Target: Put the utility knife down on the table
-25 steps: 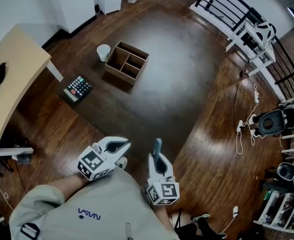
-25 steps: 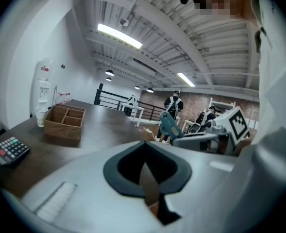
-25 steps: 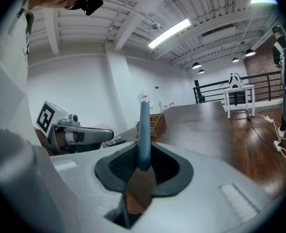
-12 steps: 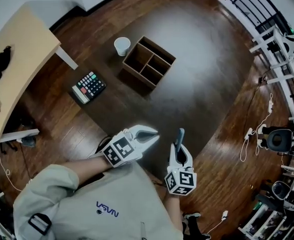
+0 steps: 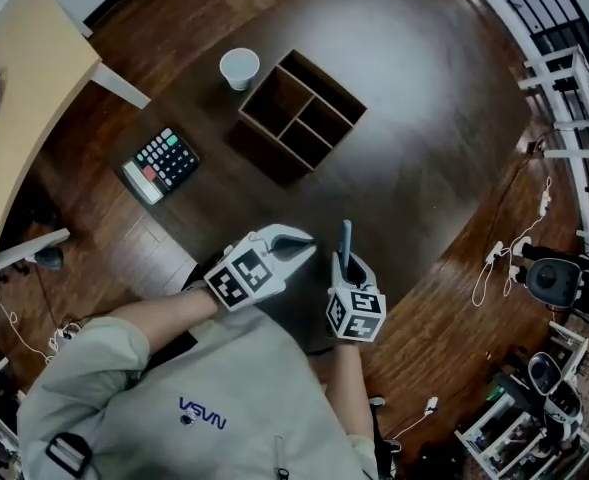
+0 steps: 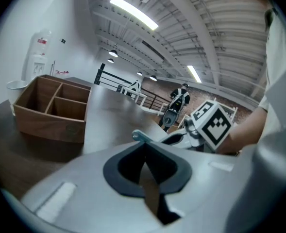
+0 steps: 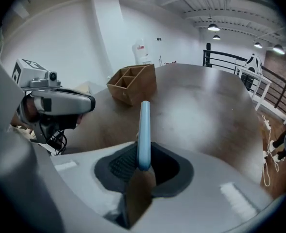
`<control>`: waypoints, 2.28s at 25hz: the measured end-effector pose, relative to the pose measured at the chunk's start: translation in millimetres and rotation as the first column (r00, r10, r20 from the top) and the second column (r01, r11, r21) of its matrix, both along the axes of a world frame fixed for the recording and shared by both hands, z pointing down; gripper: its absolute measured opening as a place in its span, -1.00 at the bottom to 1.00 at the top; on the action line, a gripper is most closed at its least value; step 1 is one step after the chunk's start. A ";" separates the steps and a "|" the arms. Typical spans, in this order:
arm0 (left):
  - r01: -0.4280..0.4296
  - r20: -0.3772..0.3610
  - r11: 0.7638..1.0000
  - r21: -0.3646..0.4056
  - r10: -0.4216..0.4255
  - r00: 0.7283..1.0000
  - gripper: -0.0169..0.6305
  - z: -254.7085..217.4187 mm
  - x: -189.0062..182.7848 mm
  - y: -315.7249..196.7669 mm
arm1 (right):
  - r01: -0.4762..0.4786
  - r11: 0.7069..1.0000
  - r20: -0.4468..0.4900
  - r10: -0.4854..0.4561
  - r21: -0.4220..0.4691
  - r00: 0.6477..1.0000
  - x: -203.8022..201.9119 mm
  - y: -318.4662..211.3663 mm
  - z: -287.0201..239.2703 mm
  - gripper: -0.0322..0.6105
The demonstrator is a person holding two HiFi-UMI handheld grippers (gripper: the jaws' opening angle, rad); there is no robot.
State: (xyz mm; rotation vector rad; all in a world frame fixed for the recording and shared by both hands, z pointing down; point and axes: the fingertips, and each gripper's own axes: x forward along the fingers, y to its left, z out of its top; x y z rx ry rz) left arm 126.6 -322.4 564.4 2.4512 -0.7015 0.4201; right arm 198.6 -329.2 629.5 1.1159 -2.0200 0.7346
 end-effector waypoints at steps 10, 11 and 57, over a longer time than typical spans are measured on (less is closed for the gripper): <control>-0.035 0.025 0.997 -0.073 0.037 0.999 -0.94 31.3 8.6 -12.2 | 0.043 0.994 -0.115 -0.055 -0.103 0.992 3.0 -3.6 28.8 -0.68; -0.040 0.024 0.996 -0.076 0.042 0.999 -0.94 32.9 10.1 -12.8 | 0.048 0.992 -0.125 -0.062 -0.114 0.990 3.5 -2.4 31.0 -0.68; 0.342 0.074 0.939 0.020 -0.343 0.937 -0.94 -5.5 -68.9 148.9 | -0.038 0.941 0.353 -0.089 0.336 0.931 -31.9 127.9 -95.8 -0.85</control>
